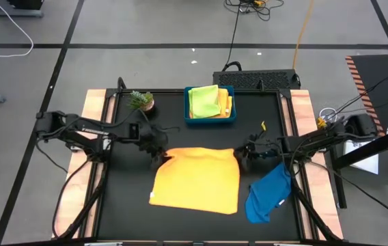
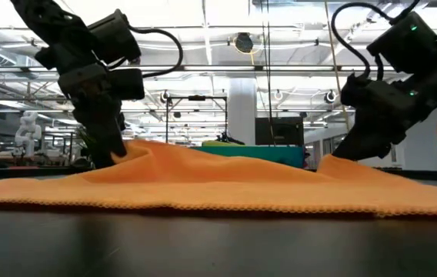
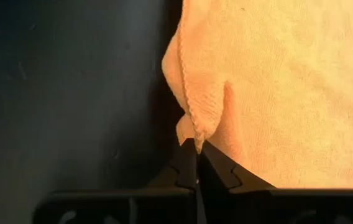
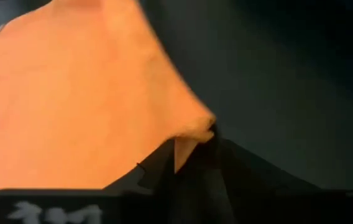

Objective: Fold microfiber towels
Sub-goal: Fold the orange microfiber cloth

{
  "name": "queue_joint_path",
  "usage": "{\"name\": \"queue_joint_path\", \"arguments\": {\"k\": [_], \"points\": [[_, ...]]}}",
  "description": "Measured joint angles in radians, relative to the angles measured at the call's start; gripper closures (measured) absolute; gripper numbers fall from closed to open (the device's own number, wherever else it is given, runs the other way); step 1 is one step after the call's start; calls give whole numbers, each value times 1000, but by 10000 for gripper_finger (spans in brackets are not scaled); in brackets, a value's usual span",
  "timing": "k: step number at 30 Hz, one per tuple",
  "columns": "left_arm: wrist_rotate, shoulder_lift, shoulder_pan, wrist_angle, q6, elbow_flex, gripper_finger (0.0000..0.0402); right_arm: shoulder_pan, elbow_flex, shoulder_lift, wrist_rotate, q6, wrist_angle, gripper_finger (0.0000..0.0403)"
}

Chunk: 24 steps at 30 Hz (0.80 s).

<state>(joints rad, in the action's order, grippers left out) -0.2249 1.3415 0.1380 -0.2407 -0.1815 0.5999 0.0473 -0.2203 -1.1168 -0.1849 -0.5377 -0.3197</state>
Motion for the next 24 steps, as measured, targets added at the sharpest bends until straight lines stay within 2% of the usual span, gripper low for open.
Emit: {"name": "queue_joint_path", "arguments": {"k": [4, 7, 12, 17, 21, 24], "points": [[-13, 0, 13, 0, 22, 0, 391, -62, 0, 0, 10, 0, 0, 261], [-19, 0, 12, -2, 36, 0, 392, -112, 0, 0, 65, -27, 21, 252], [-21, 0, 12, -3, 45, 0, 394, -196, 0, 0, 234, -176, 39, 243], [-21, 0, 12, -13, 57, 0, 388, -250, 0, 0, 376, -229, 35, 240], [-21, 0, 12, -25, 72, 0, 397, -275, 0, 0, 400, -227, 33, 240], [-21, 0, 12, -26, 75, 0, 390, -291, 0, 1, 427, -209, 33, 239]]}}
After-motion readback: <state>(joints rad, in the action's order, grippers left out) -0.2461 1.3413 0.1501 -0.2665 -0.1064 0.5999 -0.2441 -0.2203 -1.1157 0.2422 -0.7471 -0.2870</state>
